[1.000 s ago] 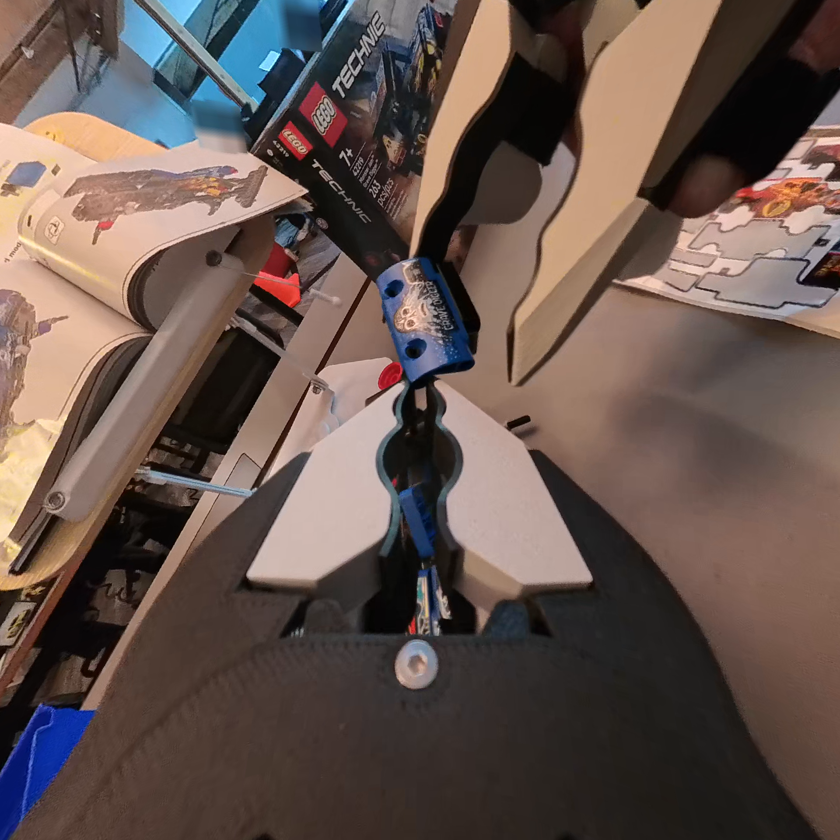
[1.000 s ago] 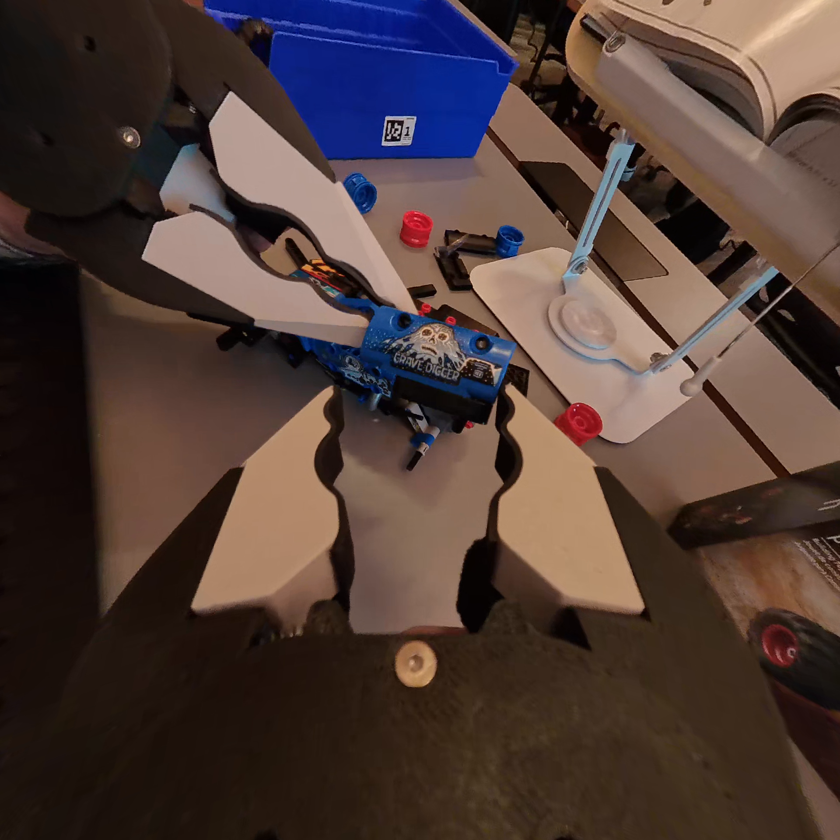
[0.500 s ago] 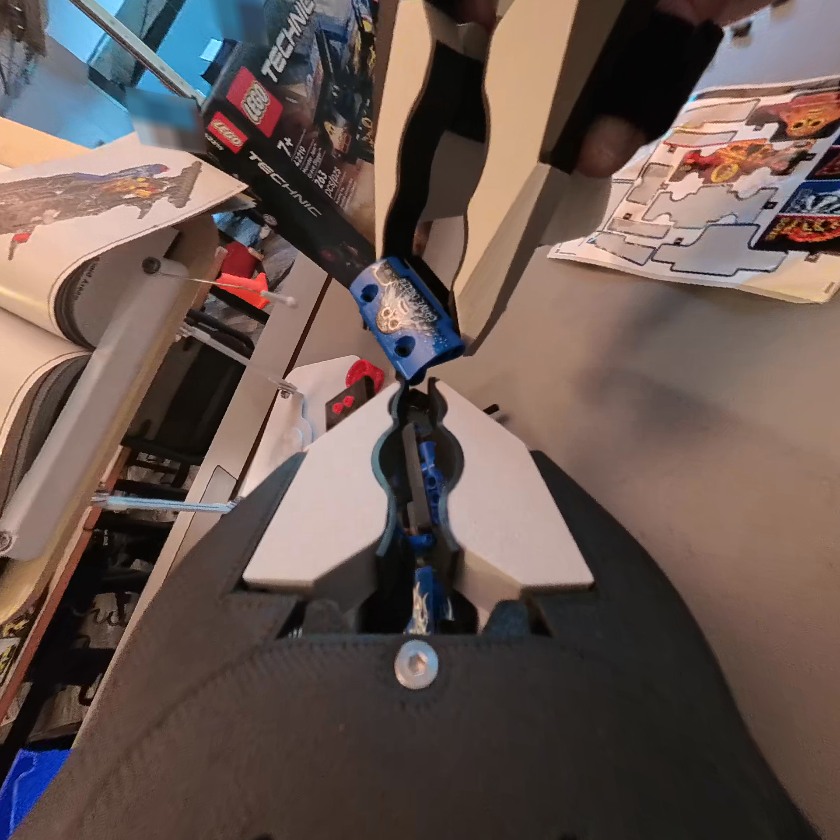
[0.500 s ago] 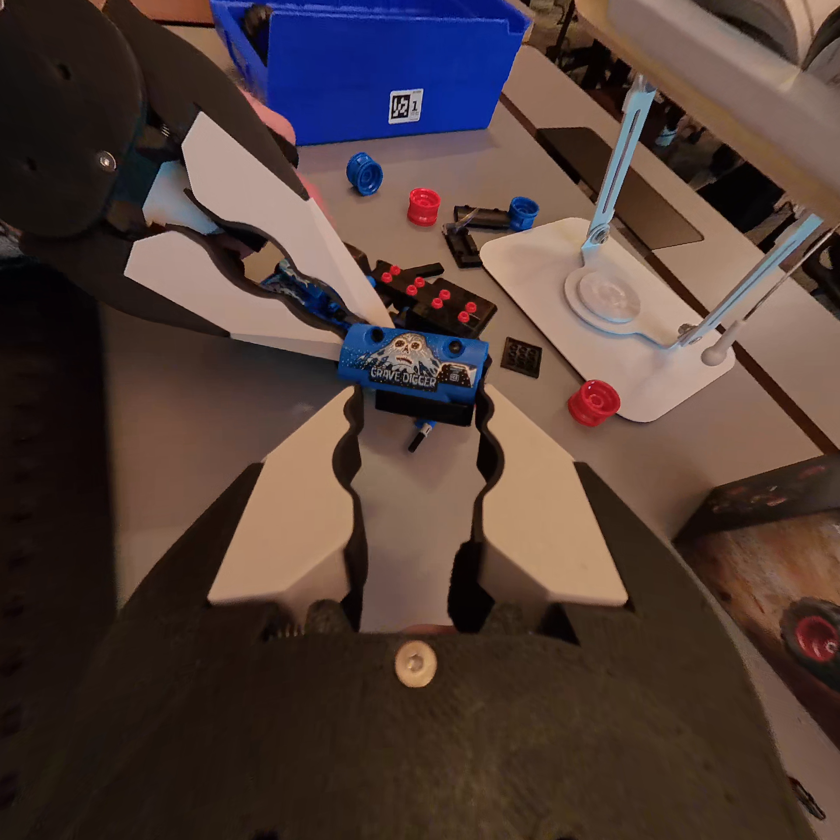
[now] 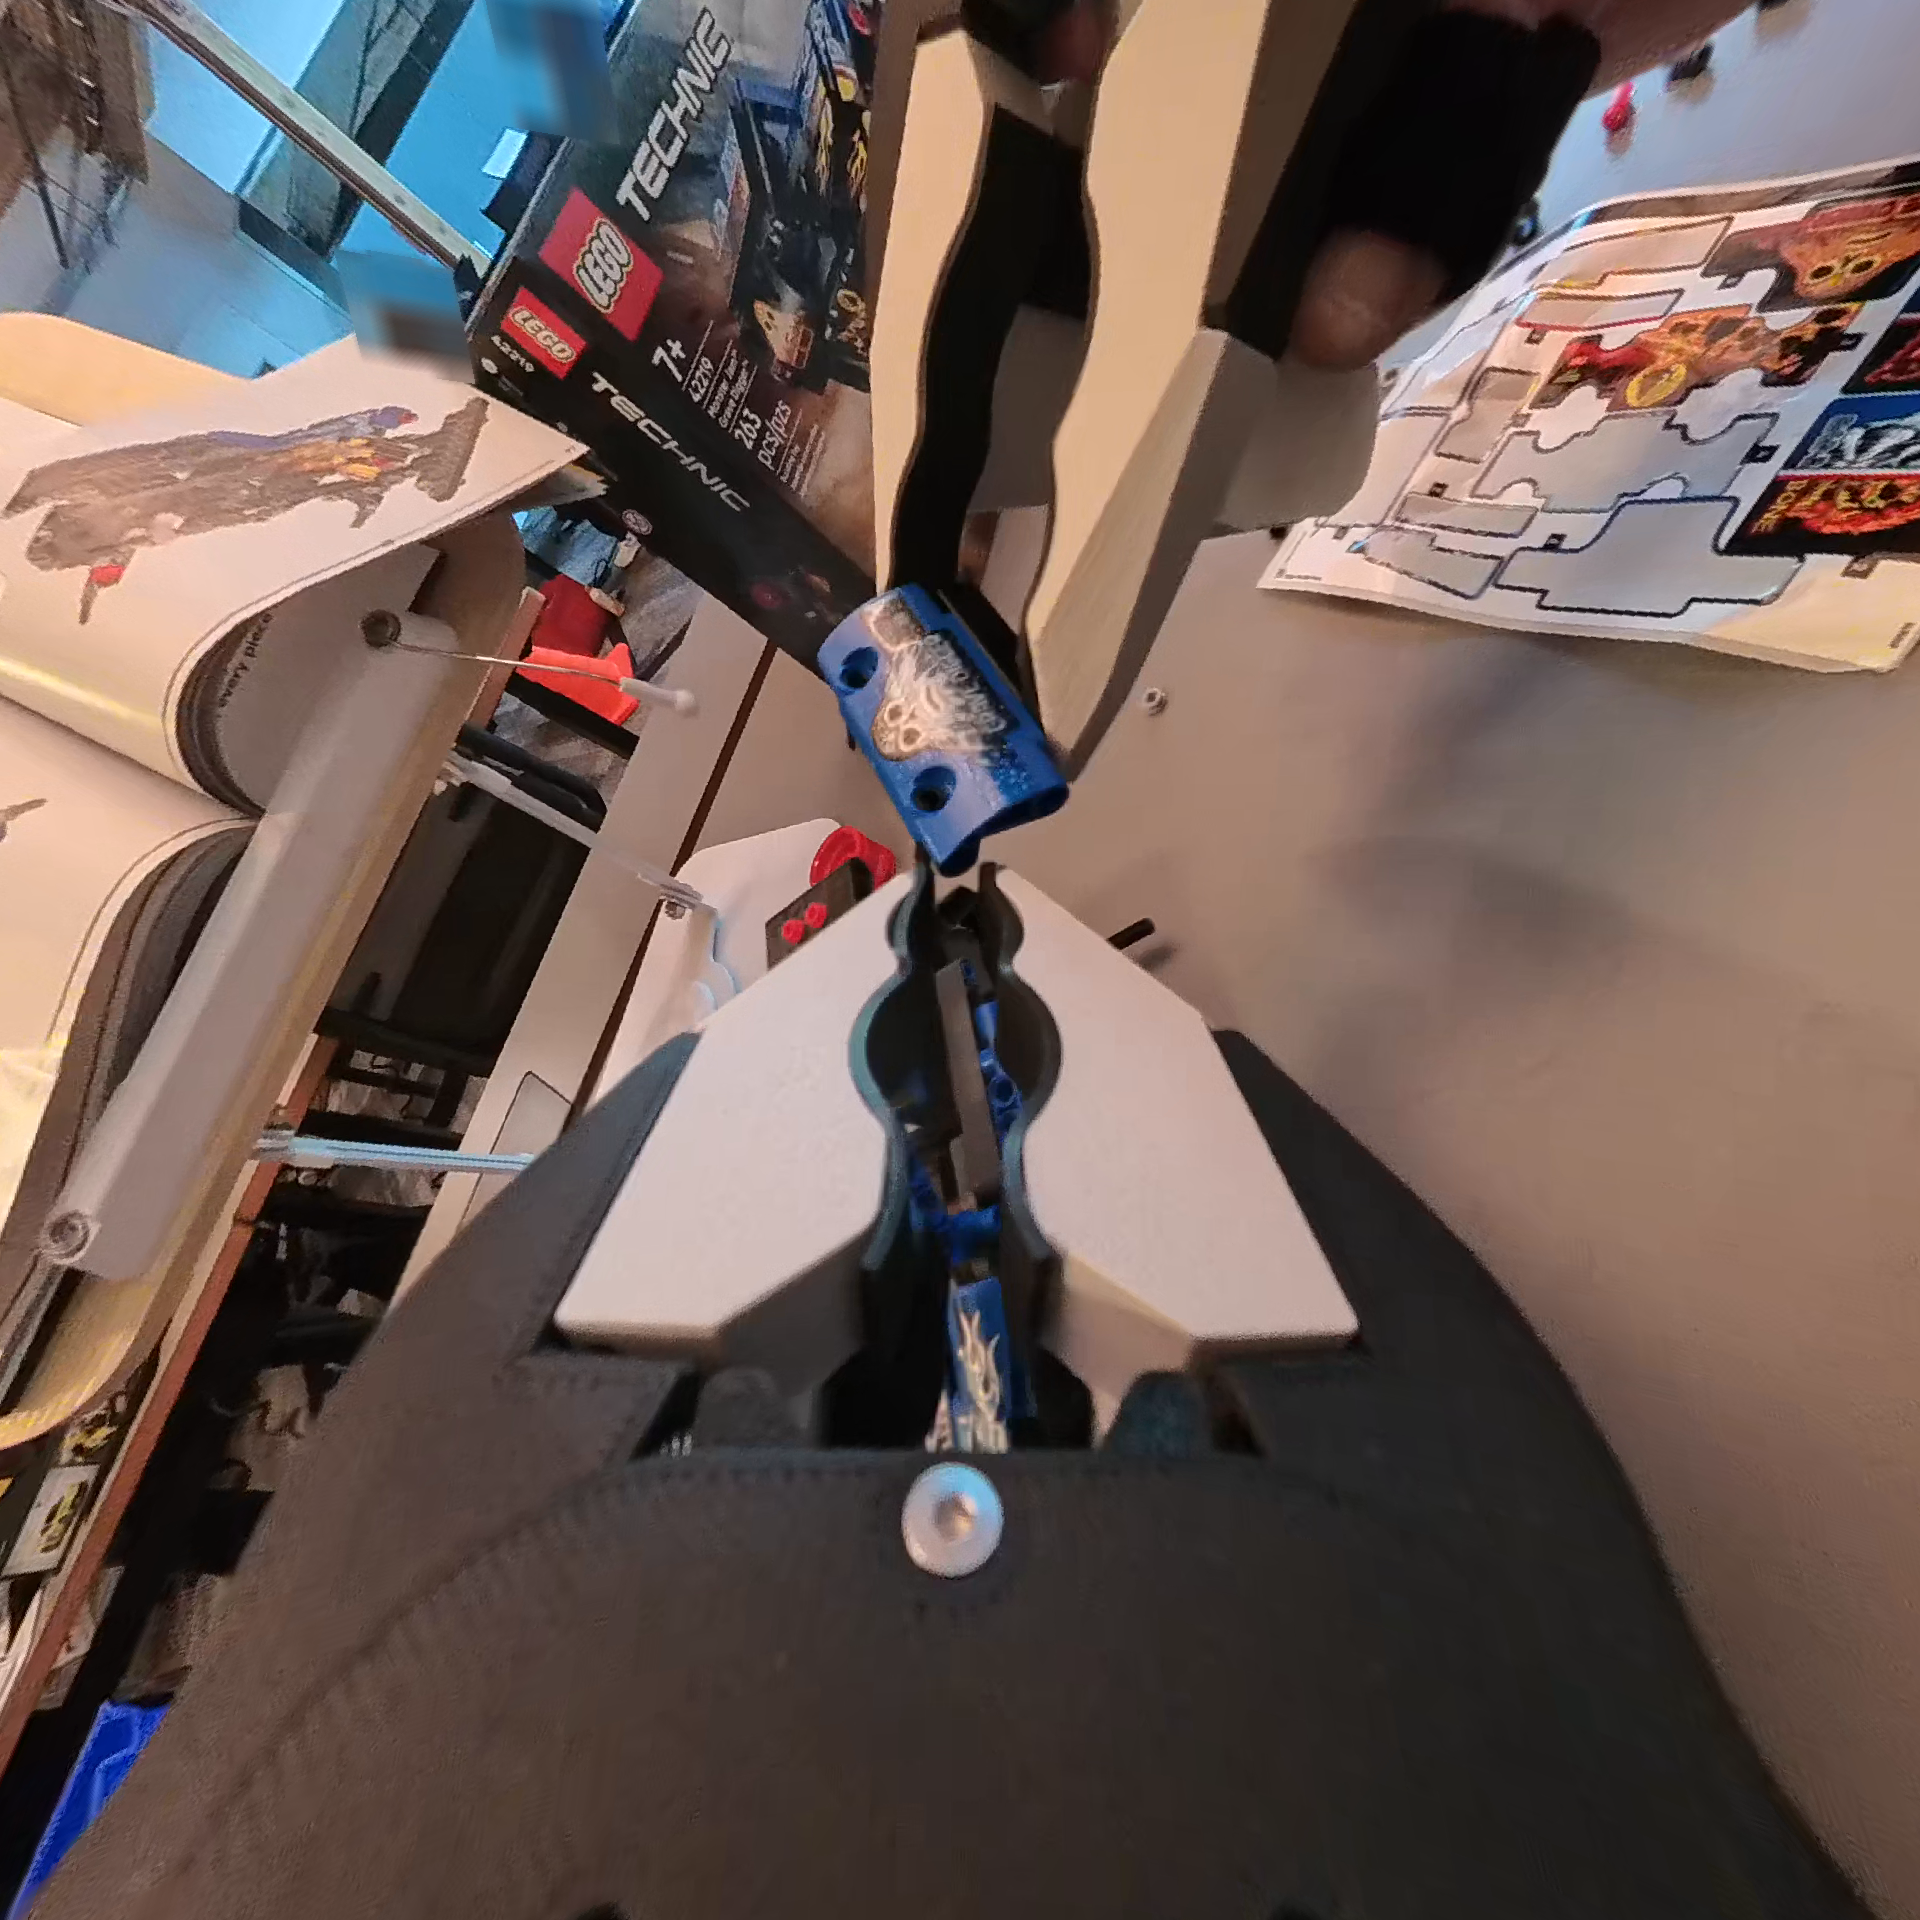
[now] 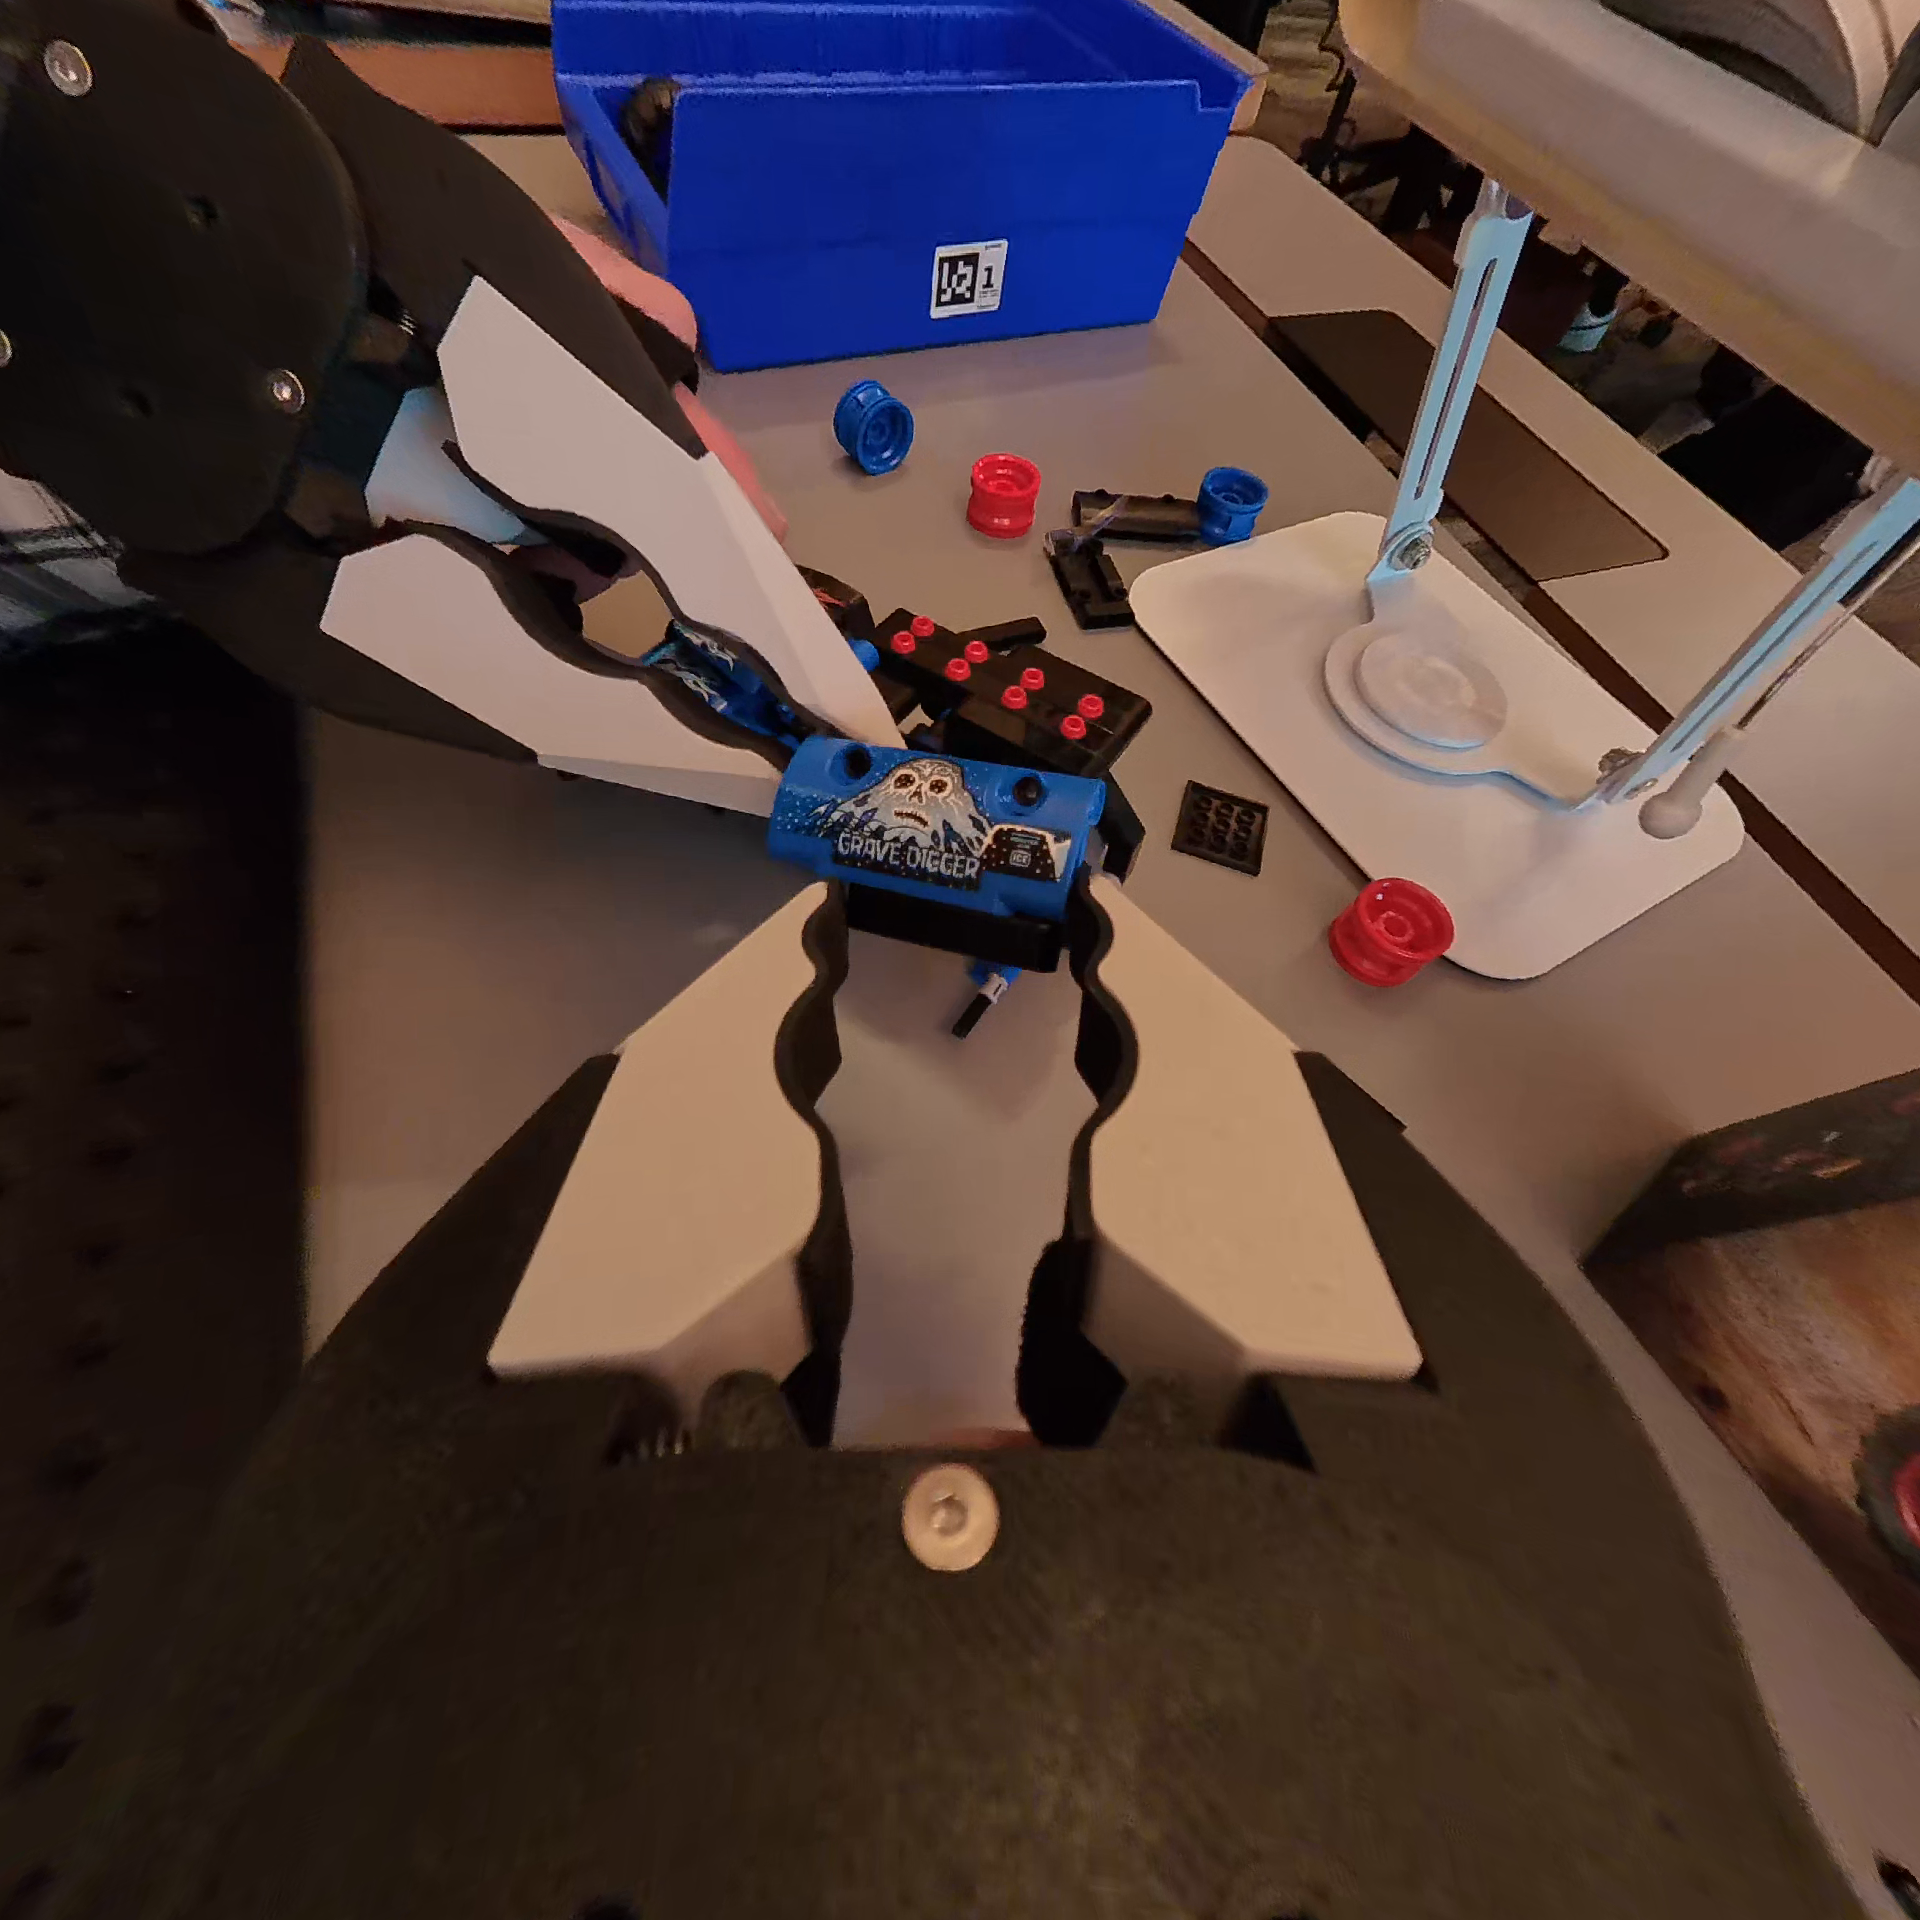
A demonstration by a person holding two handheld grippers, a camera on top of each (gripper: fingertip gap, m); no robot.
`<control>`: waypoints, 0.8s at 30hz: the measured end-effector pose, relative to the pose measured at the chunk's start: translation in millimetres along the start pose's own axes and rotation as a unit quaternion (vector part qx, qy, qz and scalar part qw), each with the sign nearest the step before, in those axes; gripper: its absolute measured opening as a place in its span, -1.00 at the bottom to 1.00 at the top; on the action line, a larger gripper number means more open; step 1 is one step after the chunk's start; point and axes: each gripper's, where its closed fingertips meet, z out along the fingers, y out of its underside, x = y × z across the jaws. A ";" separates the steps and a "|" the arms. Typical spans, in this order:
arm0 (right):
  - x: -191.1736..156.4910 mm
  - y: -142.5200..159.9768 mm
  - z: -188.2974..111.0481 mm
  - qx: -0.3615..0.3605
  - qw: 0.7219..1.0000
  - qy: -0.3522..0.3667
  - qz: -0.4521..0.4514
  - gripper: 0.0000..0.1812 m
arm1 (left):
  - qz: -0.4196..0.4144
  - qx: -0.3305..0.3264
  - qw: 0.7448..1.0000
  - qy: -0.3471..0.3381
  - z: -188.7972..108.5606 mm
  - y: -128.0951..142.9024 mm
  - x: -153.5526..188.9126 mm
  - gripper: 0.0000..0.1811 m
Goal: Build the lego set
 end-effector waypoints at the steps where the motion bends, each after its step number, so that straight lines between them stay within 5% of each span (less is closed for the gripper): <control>1: 0.5 -0.4 0.1 0.004 1.000 -0.001 0.004 -0.54 | 0.004 -0.001 1.000 0.000 -1.1 0.4 -0.4 -0.93; 11: 2.9 -1.8 9.0 0.047 0.997 -0.017 0.055 -0.54 | -0.023 -0.002 1.000 -0.002 -18.2 14.9 -20.6 -0.65; 24: 3.7 5.2 27.4 0.070 0.995 -0.012 0.069 -0.54 | -0.079 -0.056 0.995 -0.006 0.8 38.6 -26.2 -0.54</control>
